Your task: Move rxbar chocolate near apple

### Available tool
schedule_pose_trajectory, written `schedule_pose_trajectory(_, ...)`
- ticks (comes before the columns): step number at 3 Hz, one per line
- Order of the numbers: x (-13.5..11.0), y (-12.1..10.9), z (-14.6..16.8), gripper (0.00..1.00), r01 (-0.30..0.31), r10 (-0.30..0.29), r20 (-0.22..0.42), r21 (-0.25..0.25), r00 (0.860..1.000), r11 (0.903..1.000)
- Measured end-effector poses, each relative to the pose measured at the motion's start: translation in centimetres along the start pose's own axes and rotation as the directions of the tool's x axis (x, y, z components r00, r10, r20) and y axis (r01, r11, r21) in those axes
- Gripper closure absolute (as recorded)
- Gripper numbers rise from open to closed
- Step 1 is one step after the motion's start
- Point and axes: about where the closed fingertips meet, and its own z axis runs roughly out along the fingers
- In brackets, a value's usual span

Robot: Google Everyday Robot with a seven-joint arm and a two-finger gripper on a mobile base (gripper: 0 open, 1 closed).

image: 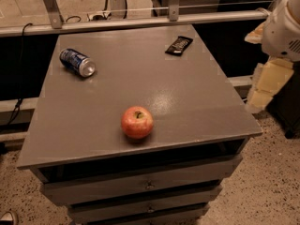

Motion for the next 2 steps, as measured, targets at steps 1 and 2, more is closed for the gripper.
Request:
schedule_pose_trajectory(1,-0.4,-5.8,4.0,0.00,-0.007,0.006,0.066,0.017,0.998,0.9998)
schedule_pose_trajectory(2,-1.6,-12.0,9.0,0.00,-0.040,0.036,0.158,0.020,0.987,0.9990)
